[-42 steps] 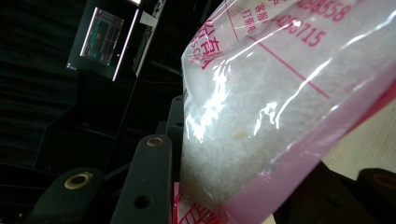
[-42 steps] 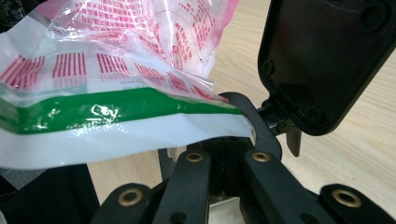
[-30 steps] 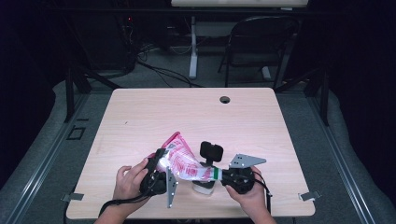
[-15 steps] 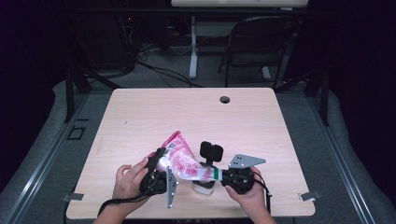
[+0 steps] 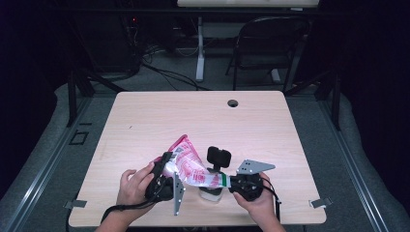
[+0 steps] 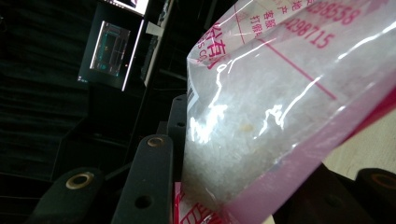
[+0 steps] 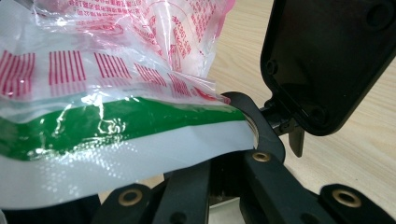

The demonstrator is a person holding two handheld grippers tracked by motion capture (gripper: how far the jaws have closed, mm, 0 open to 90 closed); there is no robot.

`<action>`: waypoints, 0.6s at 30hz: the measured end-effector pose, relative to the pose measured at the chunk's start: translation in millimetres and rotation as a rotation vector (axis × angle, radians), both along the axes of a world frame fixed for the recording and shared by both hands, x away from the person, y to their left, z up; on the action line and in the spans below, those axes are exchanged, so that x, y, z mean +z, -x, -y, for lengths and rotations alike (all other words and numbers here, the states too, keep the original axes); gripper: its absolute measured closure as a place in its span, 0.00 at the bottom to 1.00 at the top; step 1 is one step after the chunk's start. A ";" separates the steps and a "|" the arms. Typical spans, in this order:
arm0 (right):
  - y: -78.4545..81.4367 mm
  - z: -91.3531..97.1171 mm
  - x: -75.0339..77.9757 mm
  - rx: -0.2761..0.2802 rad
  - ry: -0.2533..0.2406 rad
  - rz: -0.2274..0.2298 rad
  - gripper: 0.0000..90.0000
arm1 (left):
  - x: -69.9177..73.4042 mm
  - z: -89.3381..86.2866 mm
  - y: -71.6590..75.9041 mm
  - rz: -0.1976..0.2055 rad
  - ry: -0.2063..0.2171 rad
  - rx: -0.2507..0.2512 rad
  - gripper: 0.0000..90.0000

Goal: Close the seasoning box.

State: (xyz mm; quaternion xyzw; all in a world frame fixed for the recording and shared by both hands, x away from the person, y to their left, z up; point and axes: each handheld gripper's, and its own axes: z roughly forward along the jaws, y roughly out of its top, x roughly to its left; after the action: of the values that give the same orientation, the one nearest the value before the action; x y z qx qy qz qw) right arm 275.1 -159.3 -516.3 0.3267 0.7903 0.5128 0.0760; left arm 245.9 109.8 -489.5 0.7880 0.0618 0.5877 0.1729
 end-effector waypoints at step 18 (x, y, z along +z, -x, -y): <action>0.0 0.0 0.1 0.001 0.005 0.002 1.00 | 4.0 1.7 -0.2 0.009 -0.010 -0.010 0.79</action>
State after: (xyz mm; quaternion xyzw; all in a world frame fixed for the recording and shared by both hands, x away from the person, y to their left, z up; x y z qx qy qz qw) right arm 275.1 -159.4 -516.2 0.3253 0.7918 0.5111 0.0774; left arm 246.1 108.1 -485.6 0.7864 0.0541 0.5907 0.1722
